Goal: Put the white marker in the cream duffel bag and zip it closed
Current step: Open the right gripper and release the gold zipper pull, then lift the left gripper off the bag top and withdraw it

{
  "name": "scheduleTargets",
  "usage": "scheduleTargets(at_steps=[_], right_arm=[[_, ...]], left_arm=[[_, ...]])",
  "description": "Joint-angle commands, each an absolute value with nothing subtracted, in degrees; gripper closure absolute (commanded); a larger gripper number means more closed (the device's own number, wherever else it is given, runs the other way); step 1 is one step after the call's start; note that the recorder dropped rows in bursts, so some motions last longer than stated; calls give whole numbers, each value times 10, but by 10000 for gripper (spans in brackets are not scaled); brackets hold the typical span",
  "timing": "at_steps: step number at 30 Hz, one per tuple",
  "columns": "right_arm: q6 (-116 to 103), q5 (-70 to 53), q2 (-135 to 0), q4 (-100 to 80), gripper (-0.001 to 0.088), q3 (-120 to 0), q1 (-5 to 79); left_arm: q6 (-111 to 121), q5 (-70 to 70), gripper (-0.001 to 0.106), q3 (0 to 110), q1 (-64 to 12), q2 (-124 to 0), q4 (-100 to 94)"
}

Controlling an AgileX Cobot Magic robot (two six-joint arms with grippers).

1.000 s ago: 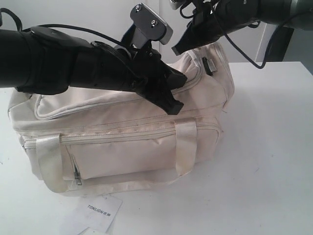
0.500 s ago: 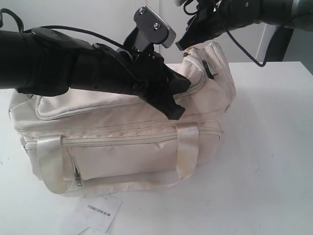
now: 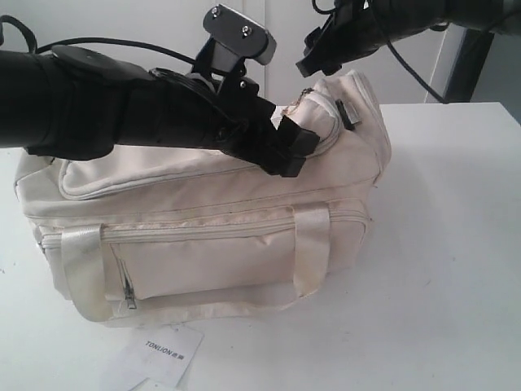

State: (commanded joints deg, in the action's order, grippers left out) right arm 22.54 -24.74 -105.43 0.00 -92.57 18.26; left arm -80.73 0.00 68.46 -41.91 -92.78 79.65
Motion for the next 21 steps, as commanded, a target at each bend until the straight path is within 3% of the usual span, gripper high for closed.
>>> scheduleTargets(at_steps=[12,21], right_arm=[[188,-329,-1012,0,232,-926,183],[188,-425,-993,0,242,-926,183]], left_arm=[[-807,35,256,685,-419,-905,797],[-807,91,362,685,-419,-882,797]])
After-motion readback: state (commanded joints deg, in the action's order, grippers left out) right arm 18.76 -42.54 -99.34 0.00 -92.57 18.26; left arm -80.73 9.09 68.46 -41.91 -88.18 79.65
